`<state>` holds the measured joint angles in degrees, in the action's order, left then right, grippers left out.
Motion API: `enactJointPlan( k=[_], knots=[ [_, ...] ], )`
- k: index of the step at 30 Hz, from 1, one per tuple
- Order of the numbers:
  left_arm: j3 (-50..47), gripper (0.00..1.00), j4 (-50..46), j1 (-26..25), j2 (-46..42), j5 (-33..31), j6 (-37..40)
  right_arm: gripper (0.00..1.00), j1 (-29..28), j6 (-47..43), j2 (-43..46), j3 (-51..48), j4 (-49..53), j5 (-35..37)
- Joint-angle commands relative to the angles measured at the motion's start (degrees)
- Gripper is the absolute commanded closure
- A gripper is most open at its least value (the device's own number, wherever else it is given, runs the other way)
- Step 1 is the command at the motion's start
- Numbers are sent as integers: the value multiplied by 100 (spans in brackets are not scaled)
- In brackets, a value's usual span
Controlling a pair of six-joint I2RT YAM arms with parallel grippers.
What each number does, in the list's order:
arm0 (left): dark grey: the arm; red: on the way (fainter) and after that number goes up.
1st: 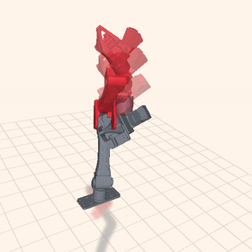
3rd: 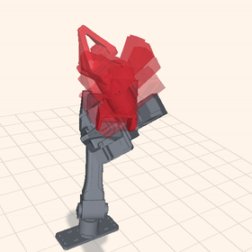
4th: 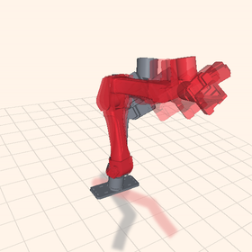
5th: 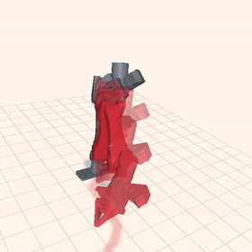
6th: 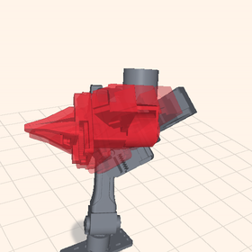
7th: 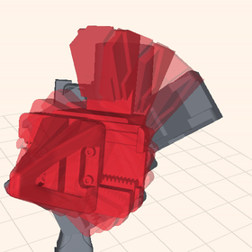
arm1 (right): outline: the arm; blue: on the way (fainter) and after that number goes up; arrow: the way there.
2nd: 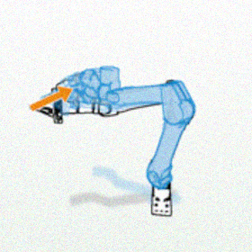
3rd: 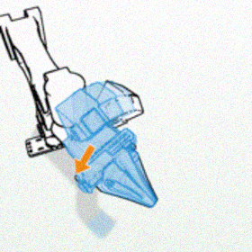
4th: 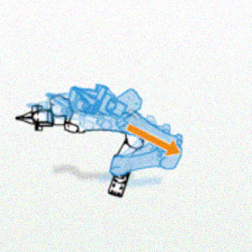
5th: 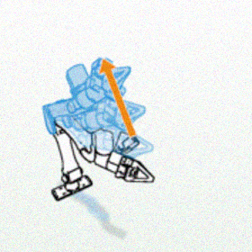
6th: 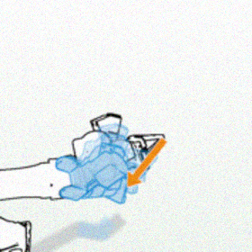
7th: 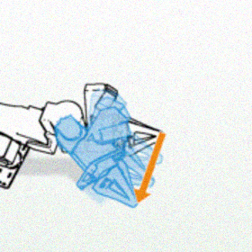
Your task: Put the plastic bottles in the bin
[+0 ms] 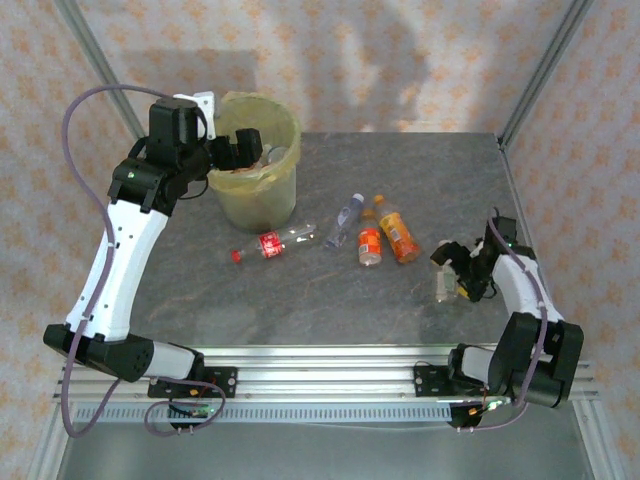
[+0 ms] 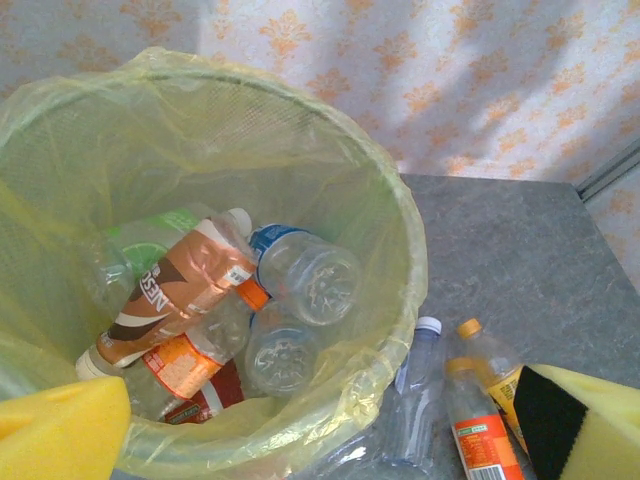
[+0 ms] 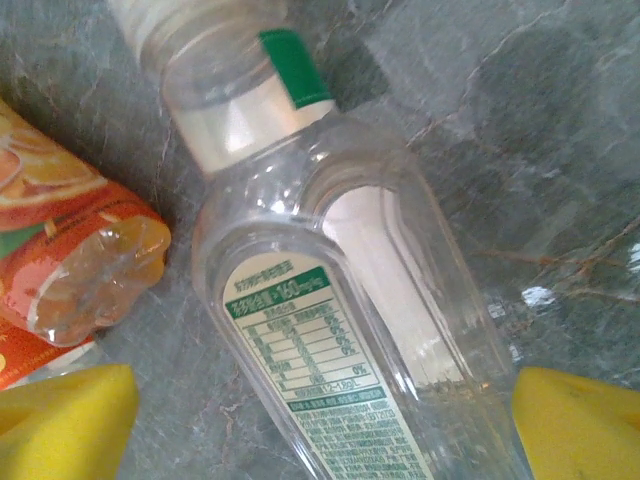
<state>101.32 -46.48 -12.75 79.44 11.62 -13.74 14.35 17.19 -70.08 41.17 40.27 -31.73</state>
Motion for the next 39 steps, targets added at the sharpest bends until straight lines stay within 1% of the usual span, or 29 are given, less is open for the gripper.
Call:
enactJointPlan(
  k=[1,8,19,25,30,33,35,38,39],
  knots=[
    [-114,0,187,-29,-196,-49,-145,4,-166,203,154,-77,181,418],
    [-233,0,275,-28,-244,-174,-287,4,-496,386,197,-280,211,727],
    [-514,0,429,-32,-386,-560,-464,5,-794,477,-17,-324,237,1148],
    [-646,0,443,-26,-504,-772,-511,6,-1257,602,-377,-220,229,1655],
    [-718,0,447,-26,-569,-864,-551,10,-1541,721,-717,-85,227,2071],
    [-760,0,438,-26,-611,-1039,-612,13,-1651,754,-876,-5,203,2222],
    [-789,0,440,-23,-635,-1151,-652,18,-1714,768,-953,30,198,2329],
    [-847,0,447,-24,-665,-1262,-707,30,-1811,774,-1036,76,183,2469],
    [-874,0,455,-18,-675,-1292,-726,36,-1843,759,-1055,91,180,2502]
  ],
)
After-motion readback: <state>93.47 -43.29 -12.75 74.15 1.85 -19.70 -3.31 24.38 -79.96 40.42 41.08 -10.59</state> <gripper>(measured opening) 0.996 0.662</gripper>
